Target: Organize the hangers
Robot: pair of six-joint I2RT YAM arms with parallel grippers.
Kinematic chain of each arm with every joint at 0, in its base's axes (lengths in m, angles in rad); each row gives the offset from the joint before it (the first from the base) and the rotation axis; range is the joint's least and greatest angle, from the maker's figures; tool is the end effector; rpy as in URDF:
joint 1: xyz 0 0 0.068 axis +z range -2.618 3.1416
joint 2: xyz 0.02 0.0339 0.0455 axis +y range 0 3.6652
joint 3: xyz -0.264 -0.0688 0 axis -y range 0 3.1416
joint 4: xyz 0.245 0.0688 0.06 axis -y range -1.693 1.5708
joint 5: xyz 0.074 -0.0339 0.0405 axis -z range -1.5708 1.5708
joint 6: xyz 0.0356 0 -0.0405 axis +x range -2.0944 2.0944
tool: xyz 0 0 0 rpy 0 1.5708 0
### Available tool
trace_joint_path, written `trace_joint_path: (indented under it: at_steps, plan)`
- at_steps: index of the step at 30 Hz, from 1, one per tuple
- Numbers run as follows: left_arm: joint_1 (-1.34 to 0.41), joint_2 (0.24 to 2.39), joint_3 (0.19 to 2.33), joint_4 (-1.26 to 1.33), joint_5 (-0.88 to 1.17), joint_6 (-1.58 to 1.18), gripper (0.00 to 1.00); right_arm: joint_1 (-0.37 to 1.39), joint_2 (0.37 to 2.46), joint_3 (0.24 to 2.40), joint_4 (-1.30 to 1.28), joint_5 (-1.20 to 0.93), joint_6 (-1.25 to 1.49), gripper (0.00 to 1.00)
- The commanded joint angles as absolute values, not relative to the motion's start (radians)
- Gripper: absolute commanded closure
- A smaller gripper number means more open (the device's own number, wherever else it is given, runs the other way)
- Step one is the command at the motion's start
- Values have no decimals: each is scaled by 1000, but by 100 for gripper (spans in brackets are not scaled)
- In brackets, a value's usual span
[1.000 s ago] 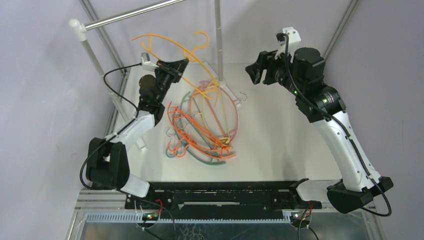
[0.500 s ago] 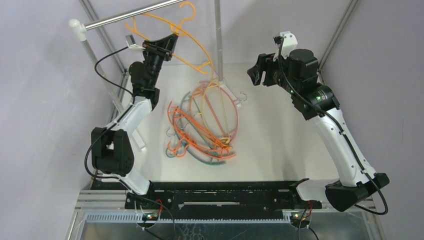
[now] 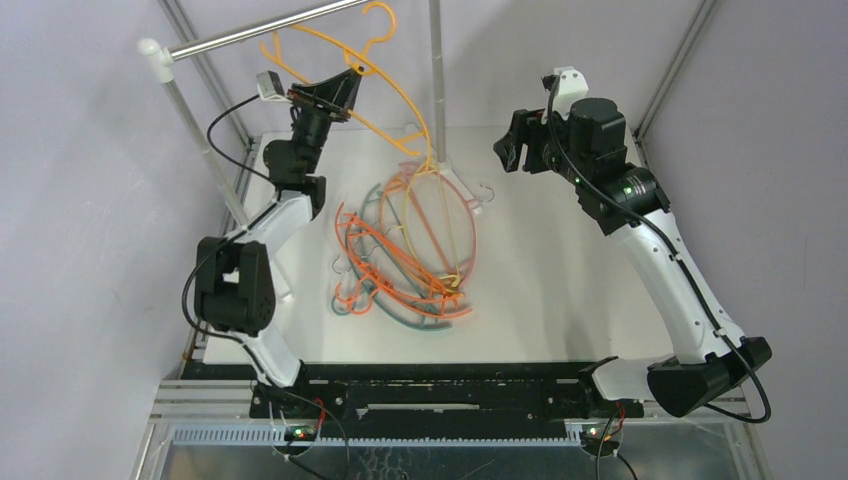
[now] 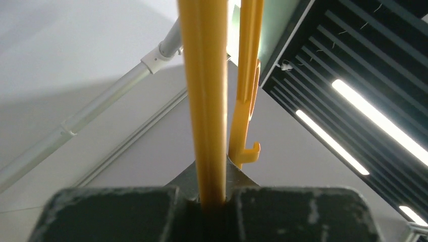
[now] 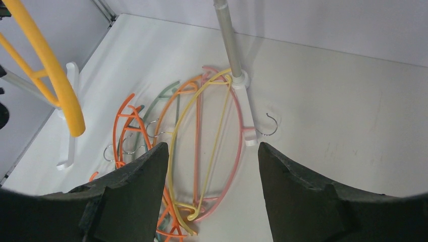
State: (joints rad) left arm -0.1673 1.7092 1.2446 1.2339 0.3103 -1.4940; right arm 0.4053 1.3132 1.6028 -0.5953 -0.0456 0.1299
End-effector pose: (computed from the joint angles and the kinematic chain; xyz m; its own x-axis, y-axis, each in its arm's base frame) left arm 0.3727 -0.0740 0.3939 -0.3211 -0.9086 -0.2669 0.7127 -0.0463 -0.7000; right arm 0.2520 0.1099 0.4633 -0.3304 -0.0010 -0.9438 -0.3944 0.9087 0.1371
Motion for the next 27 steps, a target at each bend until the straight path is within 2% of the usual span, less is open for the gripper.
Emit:
trace_joint_path:
  at_steps: [1, 15, 23, 27]
  plan:
    - [-164, 1775, 1363, 1387, 306, -1599, 100, 400, 1307, 1608, -554, -46, 145, 27]
    - [-158, 1862, 1434, 1370, 185, -1651, 100, 396, 1313, 1609, -576, -38, 138, 27]
    - [-156, 1874, 1414, 1225, 77, -1670, 100, 394, 1335, 1631, -596, -44, 132, 27]
    - [-156, 1916, 1474, 1170, 68, -1687, 100, 389, 1347, 1635, -601, -47, 127, 27]
